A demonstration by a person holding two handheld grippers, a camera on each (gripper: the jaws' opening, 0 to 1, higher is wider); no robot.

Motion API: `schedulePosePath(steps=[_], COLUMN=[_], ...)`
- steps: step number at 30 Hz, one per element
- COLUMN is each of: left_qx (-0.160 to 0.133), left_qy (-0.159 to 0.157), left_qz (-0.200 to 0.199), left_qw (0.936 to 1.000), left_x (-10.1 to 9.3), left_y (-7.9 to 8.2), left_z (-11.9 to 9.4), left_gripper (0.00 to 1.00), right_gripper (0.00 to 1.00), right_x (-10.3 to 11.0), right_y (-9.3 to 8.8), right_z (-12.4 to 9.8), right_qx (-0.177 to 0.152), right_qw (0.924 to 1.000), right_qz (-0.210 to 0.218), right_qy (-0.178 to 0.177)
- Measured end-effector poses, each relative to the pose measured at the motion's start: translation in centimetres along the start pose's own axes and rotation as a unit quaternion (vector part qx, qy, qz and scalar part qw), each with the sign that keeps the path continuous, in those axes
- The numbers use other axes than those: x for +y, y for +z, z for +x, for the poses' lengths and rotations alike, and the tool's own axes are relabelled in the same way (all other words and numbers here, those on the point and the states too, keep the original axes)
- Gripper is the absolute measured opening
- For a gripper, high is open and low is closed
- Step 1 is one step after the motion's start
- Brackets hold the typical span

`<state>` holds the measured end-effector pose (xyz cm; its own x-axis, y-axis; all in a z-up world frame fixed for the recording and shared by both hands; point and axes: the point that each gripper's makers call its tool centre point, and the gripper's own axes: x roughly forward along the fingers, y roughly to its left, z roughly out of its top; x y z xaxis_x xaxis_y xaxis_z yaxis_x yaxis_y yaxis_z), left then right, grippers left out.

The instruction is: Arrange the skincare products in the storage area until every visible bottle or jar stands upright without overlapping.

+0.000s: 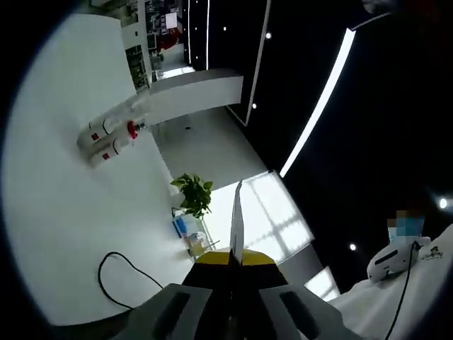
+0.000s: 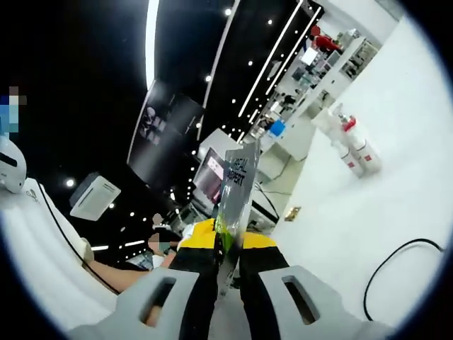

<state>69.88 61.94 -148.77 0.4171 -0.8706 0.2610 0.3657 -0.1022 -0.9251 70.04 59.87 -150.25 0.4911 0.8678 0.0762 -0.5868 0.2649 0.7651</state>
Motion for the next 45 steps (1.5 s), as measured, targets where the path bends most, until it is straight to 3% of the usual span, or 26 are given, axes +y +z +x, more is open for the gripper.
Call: schedulePosePath(steps=[2, 6, 9, 11, 13, 18, 23, 26, 27, 28, 30, 33, 37, 45], left_qx=[-0.005, -0.042, -0.045, -0.046, -0.047, -0.054, -0.073, -0.085, -0.088, -0.089, -0.086, -0.067, -0.003, 0.058], left_qy=[-0.002, -0.015, -0.016, -0.022, -0.022, -0.034, -0.043, -0.051, -0.046, -0.044, -0.022, -0.021, -0.002, 0.04], left_qz=[-0.003, -0.016, -0.02, -0.025, -0.026, -0.043, -0.054, -0.063, -0.061, -0.06, -0.045, -0.038, -0.02, -0.001], left_qw=[1.0, 0.9988, 0.9986, 0.9984, 0.9983, 0.9971, 0.9949, 0.9931, 0.9932, 0.9933, 0.995, 0.9968, 0.9998, 0.9975], left_x=[-0.1, -0.3, 0.0, -0.2, -0.2, 0.1, 0.0, -0.4, -0.4, -0.3, 0.2, 0.0, -0.4, 0.0], left_y=[0.1, 1.4, 1.8, 1.7, 1.5, 2.1, 2.2, 1.7, 1.3, 1.3, 1.0, 1.0, -0.5, -2.4], left_z=[0.0, -0.4, -0.8, -0.7, -0.6, -1.0, -0.8, -0.5, -0.2, -0.2, -0.4, -0.8, -1.0, -1.7], left_gripper=[0.0, 0.0, 0.0, 0.0, 0.0, 0.0, 0.0, 0.0, 0.0, 0.0, 0.01, 0.01, 0.01, 0.01], right_gripper=[0.09, 0.09, 0.01, 0.0, 0.0, 0.0, 0.08, 0.13, 0.11, 0.02, 0.0, 0.0, 0.0, 0.0], right_x=[-0.1, -0.6, 0.0, 0.4, 0.9, 0.9, 0.3, 0.6, 0.5, 0.3, 0.7, 0.7, 1.0, 0.4], right_y=[0.0, 0.0, 0.0, 0.0, 0.2, 0.3, 0.2, -0.1, -0.2, -0.4, -0.5, -0.7, -0.1, 0.0], right_z=[0.0, 0.0, -0.1, -0.2, -0.3, -0.3, -0.1, 0.1, 0.1, 0.0, -0.1, 0.0, -0.4, -0.4], right_qx=[0.001, 0.001, 0.0, -0.001, -0.001, -0.007, -0.005, 0.004, 0.005, 0.013, 0.016, 0.02, 0.01, 0.008], right_qw=[1.0, 0.9999, 0.9998, 0.9999, 0.9992, 0.9993, 0.9996, 0.9988, 0.999, 0.9993, 0.998, 0.9981, 0.9891, 0.9879], right_qz=[-0.005, -0.004, 0.02, 0.008, 0.029, 0.022, 0.013, 0.032, 0.03, 0.024, 0.049, 0.043, 0.128, 0.141], right_qy=[-0.002, -0.011, 0.008, 0.01, 0.029, 0.029, 0.024, 0.036, 0.033, 0.027, 0.038, 0.039, 0.072, 0.063])
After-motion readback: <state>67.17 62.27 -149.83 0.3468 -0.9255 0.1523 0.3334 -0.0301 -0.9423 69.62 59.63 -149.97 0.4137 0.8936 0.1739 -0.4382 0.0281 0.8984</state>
